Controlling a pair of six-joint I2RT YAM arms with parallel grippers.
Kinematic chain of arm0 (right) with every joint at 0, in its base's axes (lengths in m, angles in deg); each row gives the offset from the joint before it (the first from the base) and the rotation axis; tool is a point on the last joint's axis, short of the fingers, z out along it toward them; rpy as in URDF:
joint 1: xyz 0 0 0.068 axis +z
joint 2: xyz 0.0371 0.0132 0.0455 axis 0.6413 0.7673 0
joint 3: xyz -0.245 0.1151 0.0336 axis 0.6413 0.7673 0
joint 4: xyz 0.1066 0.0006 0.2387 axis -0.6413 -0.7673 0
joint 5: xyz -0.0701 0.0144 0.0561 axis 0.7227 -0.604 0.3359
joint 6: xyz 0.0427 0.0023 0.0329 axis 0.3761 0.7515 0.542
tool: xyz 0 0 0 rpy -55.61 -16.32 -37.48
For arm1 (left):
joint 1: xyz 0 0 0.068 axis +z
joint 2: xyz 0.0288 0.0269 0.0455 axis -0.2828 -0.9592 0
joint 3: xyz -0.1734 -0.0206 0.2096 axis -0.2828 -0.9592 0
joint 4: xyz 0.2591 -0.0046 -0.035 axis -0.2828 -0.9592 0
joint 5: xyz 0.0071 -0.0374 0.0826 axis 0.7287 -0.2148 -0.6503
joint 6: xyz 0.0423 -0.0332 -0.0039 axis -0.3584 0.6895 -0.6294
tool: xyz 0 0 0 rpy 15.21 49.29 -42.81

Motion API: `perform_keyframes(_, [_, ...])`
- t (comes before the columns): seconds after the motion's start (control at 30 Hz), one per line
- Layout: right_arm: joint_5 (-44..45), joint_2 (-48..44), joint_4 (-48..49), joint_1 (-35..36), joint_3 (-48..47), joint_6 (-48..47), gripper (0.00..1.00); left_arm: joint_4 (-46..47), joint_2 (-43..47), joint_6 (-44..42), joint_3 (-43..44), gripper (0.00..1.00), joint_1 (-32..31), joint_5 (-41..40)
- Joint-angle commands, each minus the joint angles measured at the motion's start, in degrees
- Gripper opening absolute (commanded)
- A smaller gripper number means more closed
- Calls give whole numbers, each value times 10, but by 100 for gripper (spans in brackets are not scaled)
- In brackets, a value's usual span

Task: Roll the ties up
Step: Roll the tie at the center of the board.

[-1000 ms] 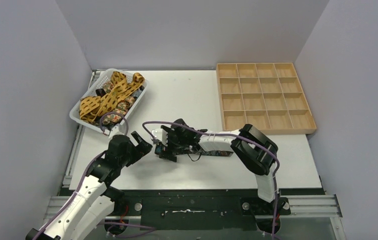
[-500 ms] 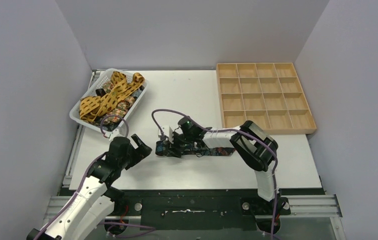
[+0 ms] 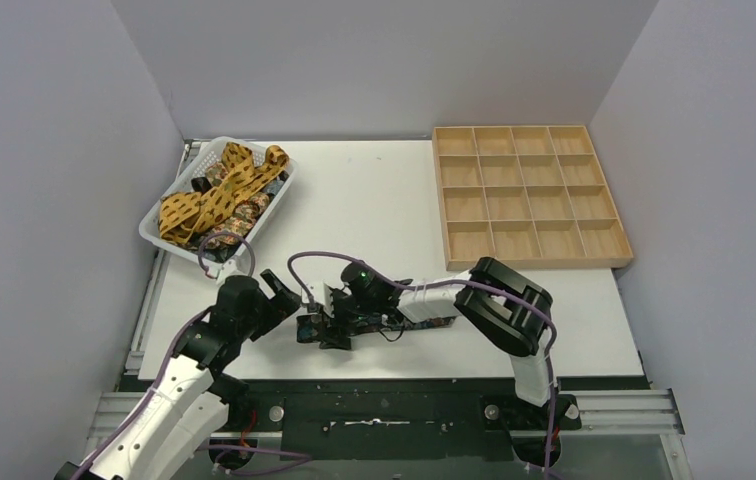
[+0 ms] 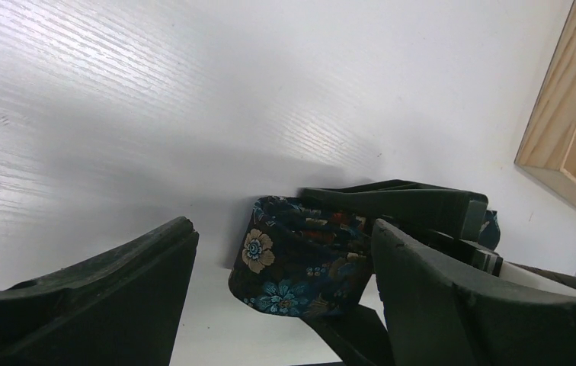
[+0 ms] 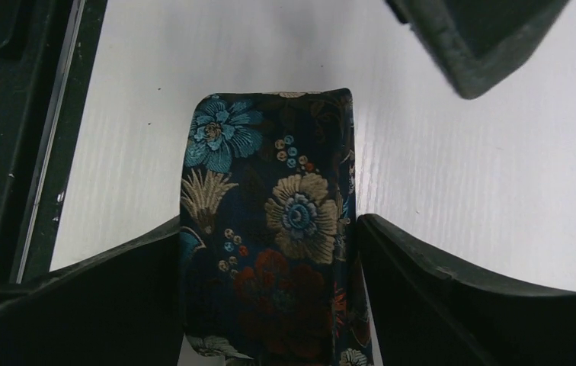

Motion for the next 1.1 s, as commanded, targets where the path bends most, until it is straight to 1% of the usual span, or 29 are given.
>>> perform_keyframes(0.0, [21,-18,-57,4,-4,-22,78,1,6,5,0,82,5,-7])
perform_keyframes(0.17, [30,-77,-73,5,-2,-39,96,9,7,12,-6,82,5,-6])
perform_keyframes(0.23, [42,-101,-73,5,4,-32,100,13,9,14,-9,82,6,-4])
perform_keyframes(0.33, [80,-143,-63,6,35,-19,100,13,12,14,-12,82,6,-5])
perform_keyframes(0.5, [154,-234,-35,6,99,47,100,15,23,21,-20,84,8,-11])
perform_keyframes(0.6, [220,-314,16,4,156,153,100,15,35,29,-27,85,8,-15])
perform_keyframes(0.7, [315,-367,32,-2,188,339,100,14,52,37,-36,85,9,-17])
perform_keyframes(0.73, [330,-370,29,-8,191,405,100,14,57,42,-40,85,10,-17])
perform_keyframes(0.77, [322,-361,21,-15,189,477,100,15,62,46,-45,86,9,-17])
perform_keyframes(0.8, [301,-348,12,-23,183,529,100,15,69,50,-49,86,9,-15])
perform_keyframes(0.83, [281,-332,2,-26,174,570,97,15,76,53,-54,86,9,-15])
perform_keyframes(0.87, [266,-313,2,-26,164,604,89,15,83,57,-60,86,9,-14])
perform_keyframes(0.9, [258,-297,7,-23,162,632,86,13,90,60,-62,86,9,-12])
perform_keyframes(0.97, [238,-269,42,-18,158,651,78,7,105,68,-67,86,9,-11])
perform_keyframes(1.07, [229,-238,30,-13,133,666,68,3,126,76,-74,86,9,-3])
